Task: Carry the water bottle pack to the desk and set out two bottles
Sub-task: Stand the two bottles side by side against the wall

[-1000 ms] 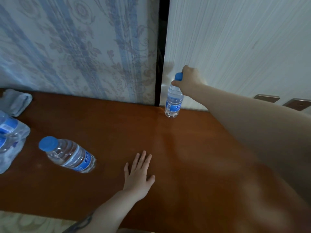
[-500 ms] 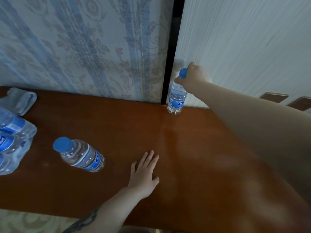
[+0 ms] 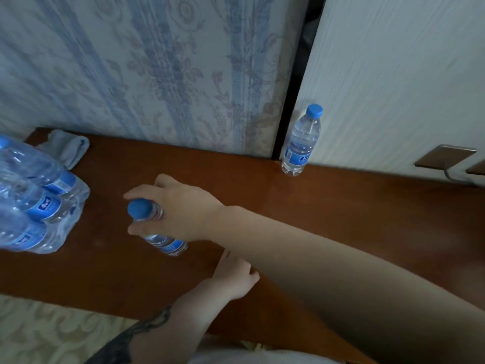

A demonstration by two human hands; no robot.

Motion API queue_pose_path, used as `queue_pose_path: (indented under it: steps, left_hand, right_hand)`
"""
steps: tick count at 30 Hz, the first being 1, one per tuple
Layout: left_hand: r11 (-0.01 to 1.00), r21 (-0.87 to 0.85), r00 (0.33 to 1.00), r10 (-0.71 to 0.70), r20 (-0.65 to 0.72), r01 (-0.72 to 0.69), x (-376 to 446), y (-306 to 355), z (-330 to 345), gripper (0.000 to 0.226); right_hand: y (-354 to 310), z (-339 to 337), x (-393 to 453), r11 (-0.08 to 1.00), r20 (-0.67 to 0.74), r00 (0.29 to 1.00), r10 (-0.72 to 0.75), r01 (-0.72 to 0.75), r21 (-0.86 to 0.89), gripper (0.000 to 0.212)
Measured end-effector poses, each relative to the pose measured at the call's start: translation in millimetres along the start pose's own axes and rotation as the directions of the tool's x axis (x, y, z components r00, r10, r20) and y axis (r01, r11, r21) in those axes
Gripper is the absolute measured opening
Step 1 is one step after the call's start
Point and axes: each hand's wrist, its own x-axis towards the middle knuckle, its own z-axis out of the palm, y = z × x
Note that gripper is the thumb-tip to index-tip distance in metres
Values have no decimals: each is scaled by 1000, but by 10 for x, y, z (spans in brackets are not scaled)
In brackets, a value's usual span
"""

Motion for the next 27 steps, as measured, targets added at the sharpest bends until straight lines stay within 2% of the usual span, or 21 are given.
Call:
queue_pose_path:
  steps: [4, 9, 12, 15, 18, 21, 27]
  left_hand:
    - [999, 39, 999, -5, 35, 4, -96, -43, 9, 42]
    - [1000, 15, 999, -14, 42, 13, -143, -72, -23, 41]
    - [997, -59, 996, 36, -83, -41, -144, -74, -31, 45]
    - [984, -138, 975, 81, -205, -111, -122, -45, -2, 59]
    - [976, -183, 964, 66, -257, -116, -33, 7, 52, 58]
    - [977, -194, 964, 34, -264, -88, 60, 62, 118, 57]
    - [985, -170, 962, -18, -274, -30, 221, 227, 230, 65]
  right_hand:
    - [-47, 85, -11, 992, -63, 997, -48, 40, -123, 35]
    - [-92, 78, -51, 979, -33, 995, -91, 83, -184, 30]
    - [-6, -10, -142, 993, -26, 999, -46, 43, -109, 30]
    - [204, -166, -282, 993, -121, 989, 86, -96, -74, 32]
    - [456, -325, -479, 970, -290, 929, 230, -242, -6, 35]
    - [698, -471, -726, 941, -442, 842, 310, -338, 18, 38]
    - [1224, -1016, -1243, 826, -553, 676, 486, -562, 39, 36]
